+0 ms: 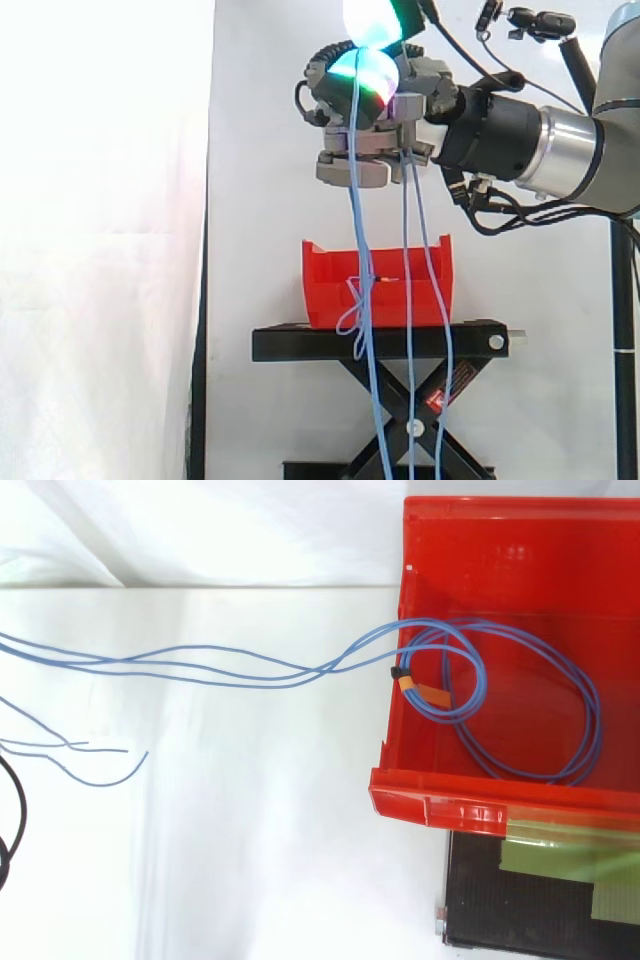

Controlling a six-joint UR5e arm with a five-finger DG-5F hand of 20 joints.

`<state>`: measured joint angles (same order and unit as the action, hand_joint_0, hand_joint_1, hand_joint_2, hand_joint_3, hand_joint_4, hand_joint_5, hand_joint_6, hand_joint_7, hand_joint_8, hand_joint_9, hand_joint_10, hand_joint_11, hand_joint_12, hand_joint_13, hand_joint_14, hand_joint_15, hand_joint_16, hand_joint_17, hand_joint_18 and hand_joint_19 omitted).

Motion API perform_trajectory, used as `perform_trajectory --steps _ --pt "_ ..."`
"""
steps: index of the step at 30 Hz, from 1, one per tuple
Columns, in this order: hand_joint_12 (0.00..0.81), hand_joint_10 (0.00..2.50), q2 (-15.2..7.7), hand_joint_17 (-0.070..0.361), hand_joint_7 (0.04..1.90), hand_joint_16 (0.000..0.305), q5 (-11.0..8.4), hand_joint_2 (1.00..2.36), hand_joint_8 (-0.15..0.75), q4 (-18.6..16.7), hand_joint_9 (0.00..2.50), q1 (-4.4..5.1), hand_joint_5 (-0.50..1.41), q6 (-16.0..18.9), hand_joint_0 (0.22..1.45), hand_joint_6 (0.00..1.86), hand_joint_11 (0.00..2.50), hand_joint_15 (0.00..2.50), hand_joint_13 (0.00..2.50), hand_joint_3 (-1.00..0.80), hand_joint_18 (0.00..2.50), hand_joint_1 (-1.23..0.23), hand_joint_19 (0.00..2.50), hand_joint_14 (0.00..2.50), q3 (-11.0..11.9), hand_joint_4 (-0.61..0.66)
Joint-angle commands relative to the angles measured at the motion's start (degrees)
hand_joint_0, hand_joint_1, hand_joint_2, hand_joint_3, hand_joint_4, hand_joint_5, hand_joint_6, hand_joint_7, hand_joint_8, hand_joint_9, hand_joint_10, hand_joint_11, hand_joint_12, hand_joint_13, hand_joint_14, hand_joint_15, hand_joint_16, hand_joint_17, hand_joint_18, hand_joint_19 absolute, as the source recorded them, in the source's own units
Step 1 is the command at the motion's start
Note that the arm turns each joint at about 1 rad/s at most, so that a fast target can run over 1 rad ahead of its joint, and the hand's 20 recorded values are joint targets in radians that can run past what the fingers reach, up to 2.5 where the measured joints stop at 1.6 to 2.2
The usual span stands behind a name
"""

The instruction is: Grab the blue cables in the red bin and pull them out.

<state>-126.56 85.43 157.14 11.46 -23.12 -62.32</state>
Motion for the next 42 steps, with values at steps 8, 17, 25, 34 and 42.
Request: perform_trajectory --steps 8,17,25,34,42 --pt "0.342 0.13 0.00 0.092 0.78 0.041 0.00 1.00 0.239 0.01 1.86 -0.03 1.05 0.05 0.84 0.26 2.02 1.15 1.47 -1.00 1.34 -0.94 1.43 1.51 0.00 0.28" --pt "0.347 0.28 0.00 0.092 0.75 0.041 0.00 1.00 0.257 0.01 1.72 -0.12 0.94 0.05 0.89 0.26 1.92 1.10 1.39 -1.00 1.28 -0.99 1.44 1.59 0.00 0.29" --pt "0.346 0.31 0.00 0.092 0.74 0.041 0.00 1.00 0.256 0.01 1.70 -0.12 0.93 0.05 0.90 0.26 1.88 1.07 1.38 -1.00 1.25 -0.99 1.45 1.62 0.00 0.30" --pt "0.357 0.18 0.00 0.098 0.81 0.043 0.00 1.00 0.259 0.01 1.79 -0.03 1.04 -0.04 0.77 0.16 1.95 1.06 1.41 -1.00 1.29 -0.87 1.43 1.62 0.00 0.27" --pt "0.378 0.10 0.00 0.112 0.81 0.050 0.00 1.00 0.275 -0.08 1.85 -0.12 1.09 0.05 0.70 0.14 1.96 1.05 1.45 -1.00 1.35 -0.80 1.39 1.60 0.00 0.28"
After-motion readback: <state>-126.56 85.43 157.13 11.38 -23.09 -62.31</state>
